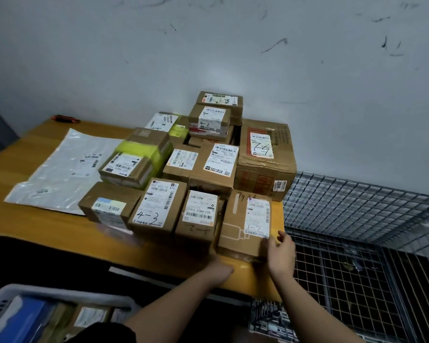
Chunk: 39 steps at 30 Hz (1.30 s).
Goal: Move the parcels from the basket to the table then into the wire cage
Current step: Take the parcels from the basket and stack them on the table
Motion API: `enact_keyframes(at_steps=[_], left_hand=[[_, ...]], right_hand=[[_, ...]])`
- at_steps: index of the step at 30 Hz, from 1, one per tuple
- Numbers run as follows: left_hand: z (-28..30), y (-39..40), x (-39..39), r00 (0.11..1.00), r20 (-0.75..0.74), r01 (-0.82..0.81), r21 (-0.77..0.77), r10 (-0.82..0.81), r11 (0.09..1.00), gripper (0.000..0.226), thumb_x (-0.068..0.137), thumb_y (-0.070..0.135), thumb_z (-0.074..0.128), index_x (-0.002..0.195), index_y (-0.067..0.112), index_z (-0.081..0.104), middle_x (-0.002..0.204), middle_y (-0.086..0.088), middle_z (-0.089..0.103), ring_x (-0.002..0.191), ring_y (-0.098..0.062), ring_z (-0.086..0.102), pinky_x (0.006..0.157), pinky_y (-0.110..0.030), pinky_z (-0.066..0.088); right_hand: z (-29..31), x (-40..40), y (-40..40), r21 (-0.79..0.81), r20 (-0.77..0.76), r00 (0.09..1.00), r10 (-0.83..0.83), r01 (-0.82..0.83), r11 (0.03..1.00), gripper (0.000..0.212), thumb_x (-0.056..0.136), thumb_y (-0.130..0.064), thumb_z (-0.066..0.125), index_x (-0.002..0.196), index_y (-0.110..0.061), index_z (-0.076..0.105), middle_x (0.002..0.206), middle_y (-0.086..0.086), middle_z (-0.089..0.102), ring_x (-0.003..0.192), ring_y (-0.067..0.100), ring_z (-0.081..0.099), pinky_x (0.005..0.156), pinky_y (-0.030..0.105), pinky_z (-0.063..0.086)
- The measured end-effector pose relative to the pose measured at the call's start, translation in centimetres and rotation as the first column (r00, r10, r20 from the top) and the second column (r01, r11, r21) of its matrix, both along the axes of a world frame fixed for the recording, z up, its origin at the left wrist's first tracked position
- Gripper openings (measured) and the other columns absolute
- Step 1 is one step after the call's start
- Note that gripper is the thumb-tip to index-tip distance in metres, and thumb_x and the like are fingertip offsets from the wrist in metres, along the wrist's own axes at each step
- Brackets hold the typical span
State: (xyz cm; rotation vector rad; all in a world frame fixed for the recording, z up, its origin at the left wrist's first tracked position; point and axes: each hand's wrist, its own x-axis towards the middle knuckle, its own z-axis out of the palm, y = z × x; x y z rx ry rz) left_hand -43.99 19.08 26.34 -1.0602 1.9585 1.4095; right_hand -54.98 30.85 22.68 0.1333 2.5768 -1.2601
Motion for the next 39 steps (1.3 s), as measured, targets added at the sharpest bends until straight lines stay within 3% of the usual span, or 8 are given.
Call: enact_keyframes(at_steps=[2, 5, 13, 19, 23, 29, 32, 39], left_hand=[[0.7, -1.6, 1.4, 0.992, 0.027, 0.124, -0.03, -0.123, 0.992, 0.009, 0.097, 0.02, 0.043, 0.104, 0.018, 0.049, 0.109, -0.008, 0.056, 0.095, -0.019, 0.057, 0.082, -0.028, 0.048], [1.7, -4.3, 4.0, 0.981, 0.066, 0.184, -0.026, -0.181, 0.983, 0.013, 0.097, 0.025, 0.037, 0.091, 0.017, 0.046, 0.079, 0.0, 0.053, 0.062, -0.01, 0.053, 0.059, -0.024, 0.039], [5.1, -13.1, 19.5, 0.994, -0.076, 0.034, -0.413, -0.072, 0.91, 0.024, 0.096, 0.028, 0.041, 0.084, 0.011, 0.052, 0.089, -0.013, 0.061, 0.083, -0.03, 0.06, 0.067, -0.031, 0.044], [2.7, -19.6, 36.2, 0.949, -0.031, -0.262, -0.628, 0.314, 0.732, 0.026, 0.099, 0.032, 0.038, 0.098, 0.012, 0.054, 0.091, -0.006, 0.059, 0.086, -0.026, 0.059, 0.072, -0.034, 0.044], [-0.4, -21.1, 43.2, 0.919, 0.144, -0.221, -0.582, 0.367, 0.782, 0.032, 0.103, 0.028, 0.032, 0.082, 0.013, 0.05, 0.08, -0.009, 0.052, 0.068, -0.021, 0.052, 0.066, -0.035, 0.043], [-2.8, -21.3, 46.6, 0.903, 0.22, -0.175, -0.595, 0.369, 0.784, 0.02, 0.102, 0.03, 0.037, 0.088, 0.019, 0.046, 0.068, -0.002, 0.042, 0.056, -0.015, 0.041, 0.053, -0.027, 0.036], [-4.8, -22.7, 46.4, 0.89, 0.263, -0.177, -0.555, 0.373, 0.813, 0.021, 0.101, 0.031, 0.039, 0.101, 0.017, 0.055, 0.079, -0.004, 0.051, 0.086, -0.021, 0.061, 0.061, -0.029, 0.043], [-14.6, -26.4, 45.6, 0.881, 0.22, -0.248, -0.539, 0.419, 0.805, 0.018, 0.097, 0.036, 0.04, 0.1, 0.019, 0.046, 0.107, -0.005, 0.057, 0.088, -0.018, 0.054, 0.07, -0.03, 0.044]], right_hand=[[3.4, 0.3, -1.2, -0.027, -0.15, 0.988, -0.032, 0.028, 0.999, 0.032, 0.099, -0.025, 0.047, 0.129, -0.013, 0.051, 0.124, 0.005, 0.053, 0.108, 0.022, 0.054, 0.086, 0.037, 0.049], [8.6, 1.6, -4.8, -0.115, -0.344, 0.939, -0.001, -0.041, 0.992, 0.019, 0.098, -0.023, 0.047, 0.112, -0.017, 0.059, 0.109, -0.002, 0.06, 0.097, 0.017, 0.058, 0.076, 0.033, 0.048], [13.1, 17.8, -17.0, -0.049, -0.549, 0.731, 0.405, -0.512, 0.858, 0.009, 0.094, -0.026, 0.052, 0.089, -0.022, 0.058, 0.087, -0.005, 0.062, 0.081, 0.016, 0.056, 0.07, 0.035, 0.044], [6.8, 32.3, -21.8, 0.234, -0.3, 0.494, 0.816, -0.792, 0.565, 0.016, 0.096, -0.03, 0.048, 0.087, -0.02, 0.056, 0.081, -0.002, 0.059, 0.067, 0.017, 0.056, 0.052, 0.033, 0.04], [3.0, 38.2, -23.0, 0.416, -0.114, 0.319, 0.941, -0.845, 0.337, 0.019, 0.098, -0.03, 0.044, 0.093, -0.017, 0.056, 0.092, 0.0, 0.056, 0.081, 0.019, 0.058, 0.057, 0.028, 0.041], [-1.5, 41.8, -25.3, 0.524, 0.155, 0.149, 0.977, -0.85, 0.046, 0.029, 0.098, -0.033, 0.043, 0.115, -0.015, 0.057, 0.113, 0.006, 0.058, 0.103, 0.026, 0.058, 0.072, 0.033, 0.045], [-4.6, 41.6, -27.1, 0.558, 0.213, 0.131, 0.968, -0.829, -0.011, 0.032, 0.097, -0.033, 0.044, 0.12, -0.013, 0.055, 0.107, 0.006, 0.061, 0.096, 0.025, 0.059, 0.071, 0.034, 0.05], [-15.0, 40.4, -31.6, 0.602, 0.388, 0.026, 0.921, -0.764, -0.232, 0.043, 0.099, -0.027, 0.042, 0.139, -0.009, 0.041, 0.125, 0.009, 0.058, 0.111, 0.024, 0.058, 0.082, 0.033, 0.048]])
